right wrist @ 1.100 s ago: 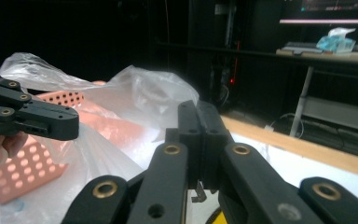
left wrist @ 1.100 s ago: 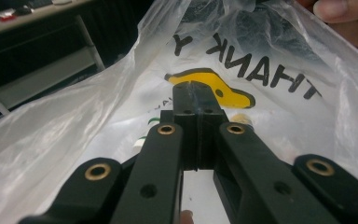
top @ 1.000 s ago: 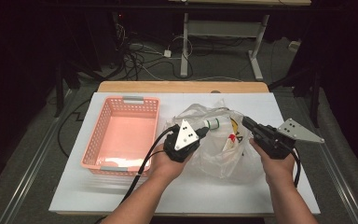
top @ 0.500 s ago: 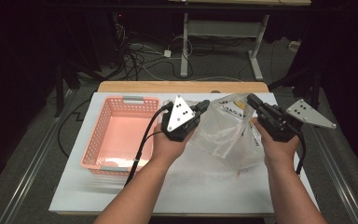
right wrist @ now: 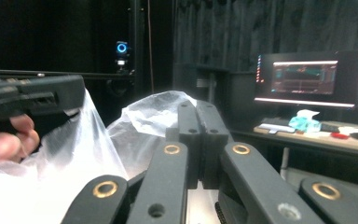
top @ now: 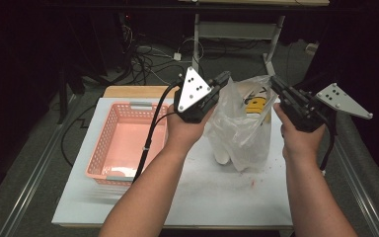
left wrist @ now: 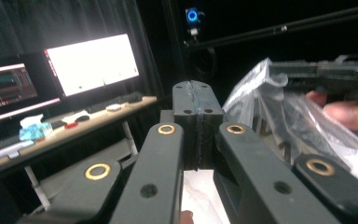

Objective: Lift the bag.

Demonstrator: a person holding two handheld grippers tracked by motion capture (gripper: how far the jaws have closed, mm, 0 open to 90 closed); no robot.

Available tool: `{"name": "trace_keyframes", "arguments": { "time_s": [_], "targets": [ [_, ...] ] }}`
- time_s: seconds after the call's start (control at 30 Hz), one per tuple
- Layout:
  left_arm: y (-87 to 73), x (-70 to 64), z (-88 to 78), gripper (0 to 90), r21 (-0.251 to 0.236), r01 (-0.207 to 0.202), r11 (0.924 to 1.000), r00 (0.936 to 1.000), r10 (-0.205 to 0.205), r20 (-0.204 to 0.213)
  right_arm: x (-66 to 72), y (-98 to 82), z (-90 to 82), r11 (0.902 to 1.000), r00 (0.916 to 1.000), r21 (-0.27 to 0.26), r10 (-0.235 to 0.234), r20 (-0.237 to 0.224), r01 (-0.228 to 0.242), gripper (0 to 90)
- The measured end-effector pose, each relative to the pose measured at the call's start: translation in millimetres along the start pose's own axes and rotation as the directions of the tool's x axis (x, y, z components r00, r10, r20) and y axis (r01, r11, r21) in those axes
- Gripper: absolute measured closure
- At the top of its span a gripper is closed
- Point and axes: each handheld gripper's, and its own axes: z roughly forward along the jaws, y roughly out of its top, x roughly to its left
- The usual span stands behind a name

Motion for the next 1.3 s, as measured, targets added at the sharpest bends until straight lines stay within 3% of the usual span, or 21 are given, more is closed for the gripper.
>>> {"name": "trace_keyframes", "arguments": {
  "time_s": [0.23, 0.33, 0.47, 0.57, 0.8, 0.87, 0.97, 1.23, 1.3],
  "targets": [
    [25.4, 4.7, -3.5, 88.3, -0.063, -0.011, 0.9980, 0.9997, 0.009, -0.022, -6.8, 21.7, -5.4, 0.9986, 0.9994, -0.050, -0.014, 0.031, 0.015, 90.0],
    [26.4, 4.9, 0.1, 88.2, -0.043, -0.029, 0.9986, 0.9991, 0.028, -0.033, -7.7, 27.6, -6.3, 0.9983, 0.9992, -0.053, -0.021, 0.033, 0.023, 90.0],
    [9.1, 7.7, 12.1, 88.3, 0.032, -0.013, 0.9994, 0.9994, 0.014, -0.033, -8.8, 14.4, -3.4, 0.9997, 0.9993, -0.015, -0.021, 0.032, 0.021, 90.0],
    [-9.8, 10.7, 17.4, 88.2, 0.074, 0.028, 0.9969, 0.9992, -0.026, -0.031, -10.4, -2.9, -1.9, 0.9996, 0.9995, 0.028, -0.006, 0.030, 0.005, 90.0],
    [-37.1, 12.6, 10.3, 87.3, 0.150, 0.054, 0.9872, 0.9980, -0.048, -0.041, -15.5, -34.3, -0.7, 0.9949, 0.9992, 0.100, 0.008, 0.039, -0.012, 90.0],
    [-42.5, 13.3, 4.6, 84.9, 0.166, 0.058, 0.9844, 0.9976, -0.051, -0.047, -17.8, -39.1, -0.7, 0.9934, 0.9988, 0.113, 0.014, 0.046, -0.019, 90.0],
    [-50.0, 14.9, -7.3, 74.7, 0.191, 0.067, 0.9793, 0.9963, -0.055, -0.066, -21.7, -42.7, -1.3, 0.9916, 0.9982, 0.128, 0.016, 0.058, -0.023, 90.0],
    [-73.6, 15.0, -51.2, 67.1, 0.215, 0.114, 0.9699, 0.9914, -0.098, -0.087, -26.9, -46.4, -2.4, 0.9870, 0.9964, 0.161, -0.005, 0.085, -0.009, 90.0],
    [-82.1, 10.9, -60.3, 64.8, 0.231, 0.131, 0.9640, 0.9900, -0.115, -0.082, -27.0, -45.4, -3.8, 0.9870, 0.9966, 0.160, -0.010, 0.082, -0.004, 90.0]
  ]
}}
